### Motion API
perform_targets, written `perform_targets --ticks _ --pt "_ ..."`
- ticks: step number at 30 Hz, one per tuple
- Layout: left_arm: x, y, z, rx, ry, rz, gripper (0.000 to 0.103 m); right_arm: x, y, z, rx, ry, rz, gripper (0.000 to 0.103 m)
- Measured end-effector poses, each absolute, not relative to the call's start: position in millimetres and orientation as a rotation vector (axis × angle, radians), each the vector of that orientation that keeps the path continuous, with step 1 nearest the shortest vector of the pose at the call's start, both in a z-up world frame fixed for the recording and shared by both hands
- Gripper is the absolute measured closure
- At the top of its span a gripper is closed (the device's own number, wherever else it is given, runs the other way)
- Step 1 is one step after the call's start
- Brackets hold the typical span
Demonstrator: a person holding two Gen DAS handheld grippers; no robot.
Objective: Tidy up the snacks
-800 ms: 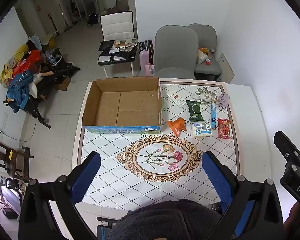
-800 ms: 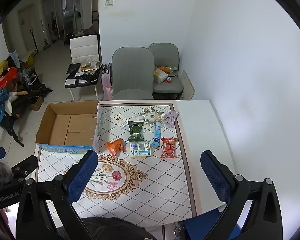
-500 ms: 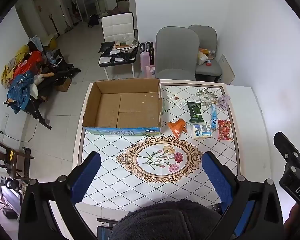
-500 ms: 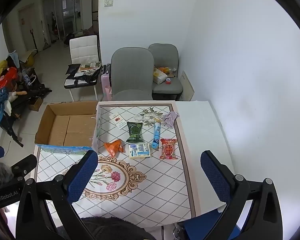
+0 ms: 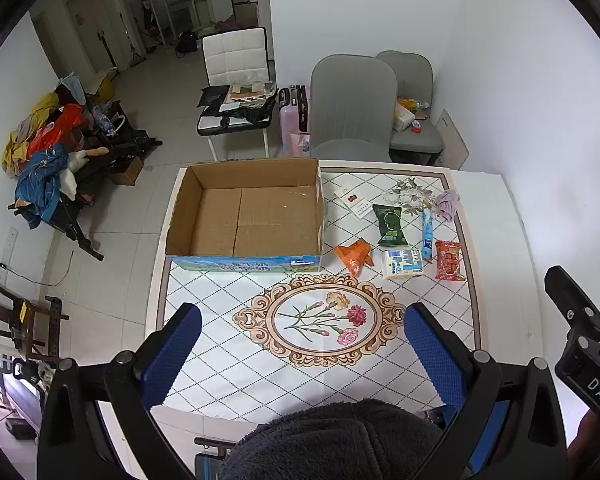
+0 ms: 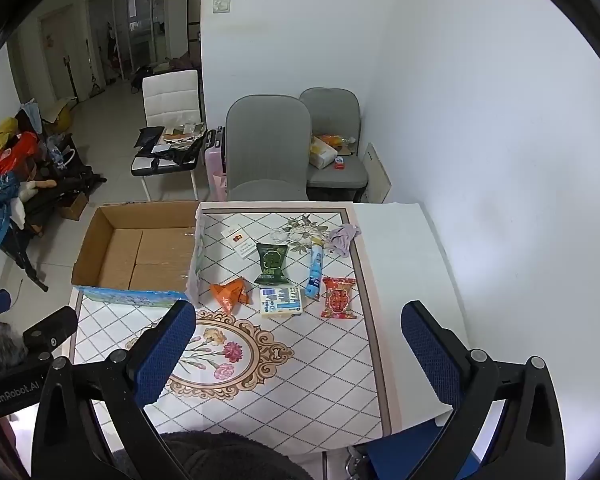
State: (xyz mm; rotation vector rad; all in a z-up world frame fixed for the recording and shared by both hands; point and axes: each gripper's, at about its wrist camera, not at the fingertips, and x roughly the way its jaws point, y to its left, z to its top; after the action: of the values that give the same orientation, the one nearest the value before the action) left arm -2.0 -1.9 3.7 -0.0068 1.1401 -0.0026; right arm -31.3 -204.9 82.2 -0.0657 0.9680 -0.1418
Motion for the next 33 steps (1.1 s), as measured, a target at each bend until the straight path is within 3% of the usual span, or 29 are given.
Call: perform_targets --ticks 33 --pt "-9.7 2.3 13.9 -0.006 1.07 0.029 0.0 -40.1 -206.0 87.1 -0.053 0.923 -0.143 0.0"
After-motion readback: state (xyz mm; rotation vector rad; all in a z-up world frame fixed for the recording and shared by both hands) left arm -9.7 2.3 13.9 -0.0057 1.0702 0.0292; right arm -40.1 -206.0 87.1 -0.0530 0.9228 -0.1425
